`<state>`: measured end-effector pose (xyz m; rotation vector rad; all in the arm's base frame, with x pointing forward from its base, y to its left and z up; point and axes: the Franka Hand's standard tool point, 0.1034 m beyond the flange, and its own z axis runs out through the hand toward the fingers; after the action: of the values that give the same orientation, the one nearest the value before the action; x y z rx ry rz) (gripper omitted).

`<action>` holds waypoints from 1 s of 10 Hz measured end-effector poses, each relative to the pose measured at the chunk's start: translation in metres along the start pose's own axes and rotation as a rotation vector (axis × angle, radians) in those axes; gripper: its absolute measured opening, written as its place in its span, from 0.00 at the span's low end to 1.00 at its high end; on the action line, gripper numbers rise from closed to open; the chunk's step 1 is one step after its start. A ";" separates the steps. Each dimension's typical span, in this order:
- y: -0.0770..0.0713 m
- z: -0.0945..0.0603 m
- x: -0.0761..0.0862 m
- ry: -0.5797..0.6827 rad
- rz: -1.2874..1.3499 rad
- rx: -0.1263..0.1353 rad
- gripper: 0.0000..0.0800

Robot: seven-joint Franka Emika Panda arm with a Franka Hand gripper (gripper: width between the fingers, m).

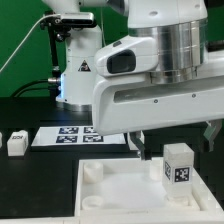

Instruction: Assemble one leg

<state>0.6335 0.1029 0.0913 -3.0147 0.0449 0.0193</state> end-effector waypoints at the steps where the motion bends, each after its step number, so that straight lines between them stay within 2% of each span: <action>1: 0.001 0.003 -0.001 0.002 -0.002 -0.001 0.81; 3: 0.002 0.004 0.000 0.005 -0.015 -0.001 0.80; 5: 0.002 0.004 0.000 0.005 -0.015 -0.001 0.36; 10: 0.002 0.004 0.000 0.005 0.024 0.001 0.36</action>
Offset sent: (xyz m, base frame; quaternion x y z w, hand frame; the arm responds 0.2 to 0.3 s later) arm 0.0000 0.0000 0.0000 0.0000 0.0000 0.0000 1.0000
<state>0.6333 0.1016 0.0874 -3.0131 0.0821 0.0142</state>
